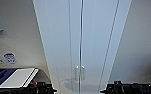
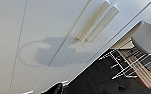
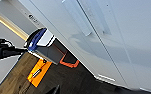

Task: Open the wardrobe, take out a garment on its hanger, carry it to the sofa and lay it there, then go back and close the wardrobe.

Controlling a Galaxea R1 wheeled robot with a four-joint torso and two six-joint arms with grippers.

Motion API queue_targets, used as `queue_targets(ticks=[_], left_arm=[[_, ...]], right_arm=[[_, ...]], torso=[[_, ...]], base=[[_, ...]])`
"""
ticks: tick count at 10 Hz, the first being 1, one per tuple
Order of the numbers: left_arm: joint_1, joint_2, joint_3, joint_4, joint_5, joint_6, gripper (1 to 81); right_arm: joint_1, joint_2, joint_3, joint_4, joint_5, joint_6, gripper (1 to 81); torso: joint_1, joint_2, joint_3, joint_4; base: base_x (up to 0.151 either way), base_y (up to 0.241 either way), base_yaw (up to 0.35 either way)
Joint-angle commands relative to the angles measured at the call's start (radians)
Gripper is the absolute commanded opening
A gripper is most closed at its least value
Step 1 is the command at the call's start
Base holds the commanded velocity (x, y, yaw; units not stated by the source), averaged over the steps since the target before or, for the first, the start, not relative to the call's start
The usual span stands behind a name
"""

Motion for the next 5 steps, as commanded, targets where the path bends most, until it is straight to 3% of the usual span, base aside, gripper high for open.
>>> queue_targets(ticks=[1, 5], left_arm=[[-0.208, 0.050, -0.098, -0.084, 0.099, 0.002, 81.1], [-0.271, 0.174, -0.210, -0.107, 0.135, 0.002, 81.1]], right_arm=[[0.182, 0.057, -0.082, 0.001, -0.028, 0.048, 81.1], [0.264, 0.185, -0.198, 0.001, -0.086, 0.068, 81.1]], torso=[[0.000, 0.000, 0.000, 0.000], [0.001, 0.001, -0.001, 0.000]], base=[[0.000, 0.000, 0.000], [0.000, 0.000, 0.000]])
